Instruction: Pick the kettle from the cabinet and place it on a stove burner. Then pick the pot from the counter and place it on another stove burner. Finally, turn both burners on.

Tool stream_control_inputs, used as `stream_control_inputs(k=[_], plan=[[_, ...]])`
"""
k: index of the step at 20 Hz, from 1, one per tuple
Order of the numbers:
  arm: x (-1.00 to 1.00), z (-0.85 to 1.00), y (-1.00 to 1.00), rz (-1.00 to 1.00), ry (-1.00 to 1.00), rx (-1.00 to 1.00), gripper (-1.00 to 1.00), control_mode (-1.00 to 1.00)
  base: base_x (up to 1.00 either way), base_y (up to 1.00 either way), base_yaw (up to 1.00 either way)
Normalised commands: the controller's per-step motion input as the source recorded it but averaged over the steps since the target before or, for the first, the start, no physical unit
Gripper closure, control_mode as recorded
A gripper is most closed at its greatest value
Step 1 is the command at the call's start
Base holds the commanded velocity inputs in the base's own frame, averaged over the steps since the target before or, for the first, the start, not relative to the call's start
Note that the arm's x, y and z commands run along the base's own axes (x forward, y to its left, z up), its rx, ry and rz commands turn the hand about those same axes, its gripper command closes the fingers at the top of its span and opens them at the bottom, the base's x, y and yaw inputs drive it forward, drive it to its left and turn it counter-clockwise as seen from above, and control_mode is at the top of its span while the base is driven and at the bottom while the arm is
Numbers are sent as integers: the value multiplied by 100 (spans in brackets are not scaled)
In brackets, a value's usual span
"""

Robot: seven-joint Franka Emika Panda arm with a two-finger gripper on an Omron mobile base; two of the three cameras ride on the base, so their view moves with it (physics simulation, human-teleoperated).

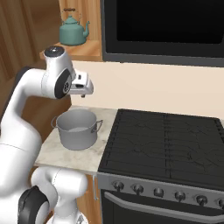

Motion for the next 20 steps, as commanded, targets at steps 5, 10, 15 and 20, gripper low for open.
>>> stream_control_inputs(k=[5,10,15,20], plan=[[-6,26,0,4,-15,0,-100,-100,0,0,0],[-4,29,0,3,-15,0,-100,-100,0,0,0],[0,33,0,3,-15,0,-100,-100,0,0,0],[0,30,0,4,-16,0,-100,-100,0,0,0]])
